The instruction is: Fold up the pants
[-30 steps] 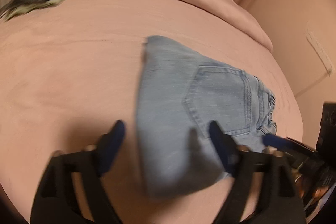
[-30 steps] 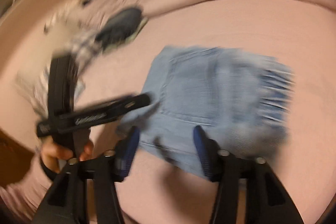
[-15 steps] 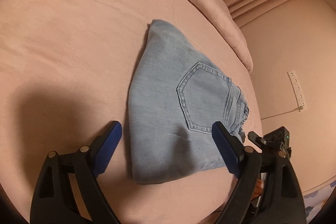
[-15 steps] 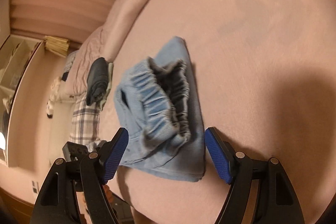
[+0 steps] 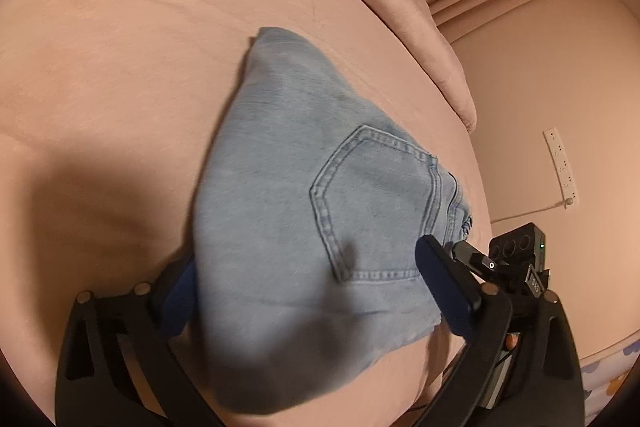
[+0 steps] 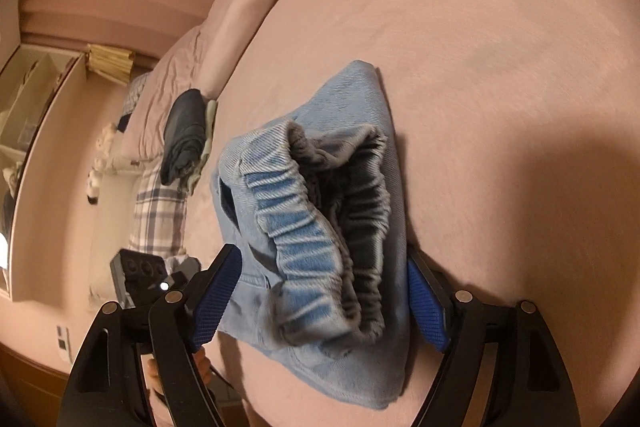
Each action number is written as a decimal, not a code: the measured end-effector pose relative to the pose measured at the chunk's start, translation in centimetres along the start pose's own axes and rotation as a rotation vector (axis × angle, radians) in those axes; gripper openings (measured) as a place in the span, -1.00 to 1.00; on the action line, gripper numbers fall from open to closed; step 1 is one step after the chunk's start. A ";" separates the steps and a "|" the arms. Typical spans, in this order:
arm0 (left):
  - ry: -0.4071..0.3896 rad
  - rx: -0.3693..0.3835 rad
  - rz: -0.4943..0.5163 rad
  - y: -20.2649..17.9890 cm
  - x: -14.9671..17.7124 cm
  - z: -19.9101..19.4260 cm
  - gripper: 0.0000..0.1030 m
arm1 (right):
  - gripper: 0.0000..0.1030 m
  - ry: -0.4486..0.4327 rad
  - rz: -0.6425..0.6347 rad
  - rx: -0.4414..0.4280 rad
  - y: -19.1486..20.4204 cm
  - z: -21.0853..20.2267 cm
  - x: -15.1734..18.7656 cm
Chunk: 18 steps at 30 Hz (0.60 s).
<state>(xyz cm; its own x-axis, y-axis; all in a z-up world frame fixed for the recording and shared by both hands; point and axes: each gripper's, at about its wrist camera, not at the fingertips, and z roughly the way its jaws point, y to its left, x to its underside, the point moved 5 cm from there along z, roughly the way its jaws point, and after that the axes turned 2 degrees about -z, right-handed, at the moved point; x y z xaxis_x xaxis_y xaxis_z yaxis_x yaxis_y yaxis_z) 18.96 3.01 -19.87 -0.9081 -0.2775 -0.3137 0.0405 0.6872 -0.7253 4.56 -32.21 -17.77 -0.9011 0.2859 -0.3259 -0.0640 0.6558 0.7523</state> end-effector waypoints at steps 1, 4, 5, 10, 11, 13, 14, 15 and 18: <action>0.005 -0.008 0.012 -0.3 -0.1 0.3 0.91 | 0.59 0.001 -0.002 0.003 0.1 0.2 -0.1; 0.006 -0.018 0.019 -1.3 -0.4 1.5 0.94 | 0.60 0.004 -0.015 0.017 0.3 0.6 -0.5; 0.005 -0.016 0.015 -1.3 -0.5 1.7 0.96 | 0.60 0.003 -0.017 0.021 0.2 0.7 -0.6; 0.007 -0.021 0.005 -1.5 -0.9 2.3 0.96 | 0.75 -0.002 -0.055 0.050 0.7 1.5 -1.1; 0.007 -0.027 0.012 -1.5 -0.9 2.2 0.96 | 0.78 -0.006 -0.068 0.062 0.8 1.6 -1.1; 0.005 -0.043 0.029 -1.7 -0.8 2.3 0.96 | 0.82 -0.013 -0.101 0.092 1.2 1.8 -0.9; 0.003 -0.048 0.035 -1.8 -0.7 2.4 0.96 | 0.84 -0.019 -0.119 0.107 1.4 2.0 -0.8; 0.002 -0.051 0.038 -1.6 -0.8 2.3 0.96 | 0.85 -0.023 -0.134 0.120 1.6 2.1 -0.7; 0.000 -0.060 0.046 -1.4 -0.8 2.2 0.96 | 0.86 -0.032 -0.168 0.141 1.8 2.1 -0.4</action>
<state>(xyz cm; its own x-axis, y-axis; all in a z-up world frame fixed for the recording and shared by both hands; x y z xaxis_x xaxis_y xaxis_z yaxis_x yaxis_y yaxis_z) 20.55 0.79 -20.00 -0.9057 -0.2445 -0.3462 0.0577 0.7381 -0.6722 5.71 -29.65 -17.53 -0.8685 0.1849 -0.4600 -0.1500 0.7864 0.5992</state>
